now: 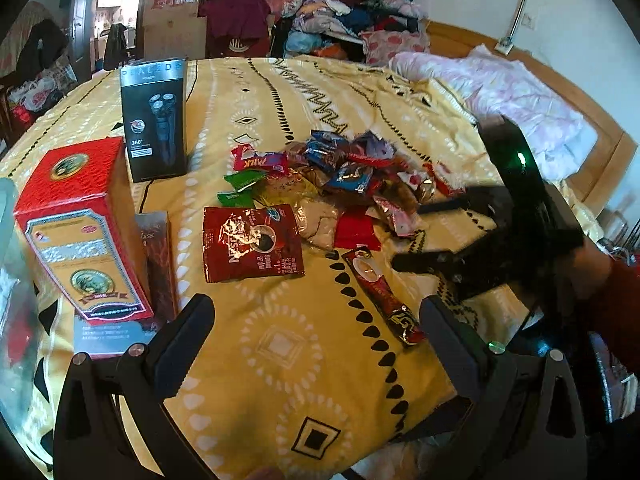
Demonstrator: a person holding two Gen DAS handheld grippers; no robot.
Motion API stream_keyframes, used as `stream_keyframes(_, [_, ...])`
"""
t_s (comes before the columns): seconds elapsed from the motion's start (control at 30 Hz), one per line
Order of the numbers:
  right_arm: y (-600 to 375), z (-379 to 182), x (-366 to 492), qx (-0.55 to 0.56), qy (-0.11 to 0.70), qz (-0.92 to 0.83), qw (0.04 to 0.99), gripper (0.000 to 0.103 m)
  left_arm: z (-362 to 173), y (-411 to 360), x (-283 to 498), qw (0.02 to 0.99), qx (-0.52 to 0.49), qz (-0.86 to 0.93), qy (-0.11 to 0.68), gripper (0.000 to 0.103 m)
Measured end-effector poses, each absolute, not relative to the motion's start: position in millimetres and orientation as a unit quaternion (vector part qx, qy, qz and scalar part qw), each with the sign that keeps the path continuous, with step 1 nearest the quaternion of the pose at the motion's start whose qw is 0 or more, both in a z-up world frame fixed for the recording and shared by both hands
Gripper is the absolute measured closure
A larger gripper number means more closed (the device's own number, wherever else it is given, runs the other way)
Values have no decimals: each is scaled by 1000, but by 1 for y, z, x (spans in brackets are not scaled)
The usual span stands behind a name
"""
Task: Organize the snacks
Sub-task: 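Grasp the red Nescafe sachet with the right tool while the left tool grasps the red coffee stick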
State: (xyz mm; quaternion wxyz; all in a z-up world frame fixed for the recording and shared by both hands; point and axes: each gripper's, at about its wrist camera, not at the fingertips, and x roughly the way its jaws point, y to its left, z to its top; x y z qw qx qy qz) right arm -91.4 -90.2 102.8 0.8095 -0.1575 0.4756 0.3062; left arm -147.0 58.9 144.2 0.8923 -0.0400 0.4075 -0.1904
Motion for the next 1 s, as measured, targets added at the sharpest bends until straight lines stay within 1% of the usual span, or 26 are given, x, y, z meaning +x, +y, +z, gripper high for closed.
stream_keyframes(0.07, [-52,104,-78,-215,458,358,785,6,144,64,-148,888,-53,-202,410,0])
stream_keyframes(0.17, [4,86,-67,-327,437,390,742,6,145,69,-152,888,-59,-208,407,0])
stream_keyframes(0.23, [30,72,-57,-375,440,406,708,6,147,74,-155,887,-68,-210,405,0])
stream_keyframes(0.3, [43,60,-43,-396,449,402,693,6,147,77,-155,888,-70,-207,405,0])
stream_keyframes(0.37, [48,42,-28,-401,476,401,673,6,146,81,-156,887,-74,-209,406,0])
stream_keyframes(0.47, [51,24,-19,-394,495,398,664,5,144,83,-155,885,-78,-210,408,0])
stream_keyframes(0.53, [51,21,-16,-371,496,399,676,6,142,82,-152,884,-79,-209,410,0])
stream_keyframes(0.57, [51,21,-14,-358,497,399,683,15,141,81,-152,884,-79,-209,411,0])
stream_keyframes(0.6, [47,23,-13,-339,499,396,692,31,140,80,-152,884,-80,-209,411,0])
stream_keyframes(0.63, [43,26,-12,-314,505,398,699,38,139,79,-152,883,-80,-209,413,0])
stream_keyframes(0.67, [37,30,-11,-287,509,400,706,51,139,78,-152,883,-79,-209,414,0])
stream_keyframes(0.73, [23,35,-11,-252,509,391,724,62,137,73,-152,881,-77,-210,417,0])
stream_keyframes(0.8, [6,41,-14,-217,507,387,739,71,135,68,-150,878,-75,-212,422,0])
stream_keyframes(0.83, [-3,45,-15,-203,504,384,747,72,134,64,-148,877,-74,-213,424,0])
stream_keyframes(1.0, [-84,97,-33,-72,466,341,813,73,121,34,-131,867,-63,-225,440,0])
